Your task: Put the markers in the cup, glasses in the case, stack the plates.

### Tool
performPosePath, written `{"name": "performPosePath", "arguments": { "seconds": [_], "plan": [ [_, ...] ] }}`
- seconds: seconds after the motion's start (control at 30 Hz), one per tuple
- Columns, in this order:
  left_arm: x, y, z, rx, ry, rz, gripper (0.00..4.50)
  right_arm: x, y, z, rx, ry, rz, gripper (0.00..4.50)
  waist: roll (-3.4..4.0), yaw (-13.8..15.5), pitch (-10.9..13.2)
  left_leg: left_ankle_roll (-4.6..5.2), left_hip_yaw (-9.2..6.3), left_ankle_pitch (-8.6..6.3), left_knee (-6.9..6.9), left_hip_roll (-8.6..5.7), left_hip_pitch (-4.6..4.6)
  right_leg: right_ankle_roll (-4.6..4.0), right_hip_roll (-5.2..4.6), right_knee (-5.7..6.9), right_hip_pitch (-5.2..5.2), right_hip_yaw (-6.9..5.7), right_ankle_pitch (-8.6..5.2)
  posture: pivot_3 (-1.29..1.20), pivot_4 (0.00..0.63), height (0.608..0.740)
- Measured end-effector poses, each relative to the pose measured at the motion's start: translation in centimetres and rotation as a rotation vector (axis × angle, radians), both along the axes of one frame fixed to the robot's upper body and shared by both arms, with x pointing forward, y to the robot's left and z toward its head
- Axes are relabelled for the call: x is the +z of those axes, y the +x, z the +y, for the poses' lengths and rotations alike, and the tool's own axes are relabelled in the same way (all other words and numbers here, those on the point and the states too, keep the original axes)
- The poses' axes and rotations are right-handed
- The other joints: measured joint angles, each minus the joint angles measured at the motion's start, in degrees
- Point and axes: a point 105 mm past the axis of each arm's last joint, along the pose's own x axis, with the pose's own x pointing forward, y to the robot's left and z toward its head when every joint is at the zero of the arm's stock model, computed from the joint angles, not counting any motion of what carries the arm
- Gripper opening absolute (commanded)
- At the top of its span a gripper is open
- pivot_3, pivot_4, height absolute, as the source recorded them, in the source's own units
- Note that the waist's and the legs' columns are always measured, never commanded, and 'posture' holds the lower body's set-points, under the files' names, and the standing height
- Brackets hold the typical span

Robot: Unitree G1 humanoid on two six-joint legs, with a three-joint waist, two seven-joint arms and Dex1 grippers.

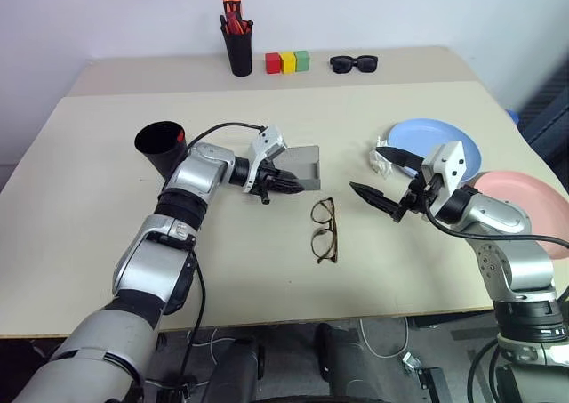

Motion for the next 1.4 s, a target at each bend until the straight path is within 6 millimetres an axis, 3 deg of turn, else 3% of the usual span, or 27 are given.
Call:
{"name": "performPosePath", "arguments": {
  "seconds": [0.03,0.27,0.63,0.73,0.93,0.97,1.1,1.3,1.4],
  "plan": [
    [-0.1,-0.3,0.5,-0.004,0.012,0.014,0.02,0.0,0.0,0.0,-0.001,-0.002,0.001,4.50,0.01,0.0,0.0,0.00,0.00,0.00,0.00,0.01,0.01,0.00,0.00,0.03,-0.01,0.00,0.00,0.00,0.150,0.740],
    [-1.0,-1.4,2.9,0.044,0.148,-0.011,0.02,-0.1,0.0,0.0,0.003,-0.010,0.000,4.50,0.01,0.6,0.0,-0.01,-0.01,0.00,0.03,0.01,-0.03,-0.01,-0.01,0.03,-0.02,0.01,0.00,0.00,0.150,0.740],
    [-1.9,-4.3,2.2,-0.024,0.160,0.032,0.02,-0.1,0.1,0.0,0.007,-0.017,-0.010,4.50,0.01,0.3,0.0,0.00,-0.01,0.00,0.02,0.01,0.01,-0.02,-0.01,0.07,-0.02,0.01,0.00,0.00,0.150,0.740],
    [-2.1,-4.1,2.2,-0.024,0.164,-0.012,1.08,-0.2,0.1,-0.1,0.005,-0.018,-0.009,4.50,0.01,0.4,0.0,-0.01,-0.01,0.00,0.03,0.01,-0.01,-0.02,-0.01,0.06,-0.02,0.01,0.00,0.00,0.150,0.740],
    [-2.1,-3.7,2.4,-0.008,0.178,-0.054,4.15,-0.1,0.1,0.0,0.009,-0.024,-0.016,4.50,0.01,0.5,0.0,-0.01,-0.01,0.00,0.03,0.01,-0.01,-0.02,-0.01,0.05,-0.02,0.01,0.00,0.00,0.150,0.740],
    [-2.0,-3.6,2.3,-0.004,0.173,-0.060,4.44,-0.1,0.2,0.0,0.009,-0.025,-0.017,4.50,0.01,0.5,0.0,-0.01,-0.01,0.00,0.03,0.01,-0.01,-0.02,-0.01,0.06,-0.02,0.01,0.00,0.00,0.150,0.740],
    [-0.4,-3.2,1.6,0.019,0.080,-0.085,4.44,-0.3,0.2,0.0,0.002,-0.020,0.013,4.50,0.01,0.5,0.0,-0.01,-0.01,0.00,0.03,0.01,-0.01,-0.02,-0.02,0.06,-0.02,0.01,0.00,0.00,0.150,0.740],
    [4.5,-4.1,1.4,-0.009,-0.139,-0.152,4.44,-0.3,-0.8,1.2,-0.021,0.001,0.118,4.50,0.01,0.3,0.0,-0.01,-0.03,0.00,0.03,0.01,-0.03,-0.03,-0.02,0.09,-0.06,0.02,0.00,0.00,0.150,0.740],
    [5.8,-5.2,2.7,-0.032,-0.208,-0.232,4.44,-0.1,-1.6,2.3,-0.053,-0.007,0.181,4.50,0.06,0.2,0.0,-0.01,-0.02,0.00,0.00,0.03,-0.02,-0.04,-0.02,0.10,-0.11,0.04,-0.01,0.00,0.150,0.740]
  ]
}}
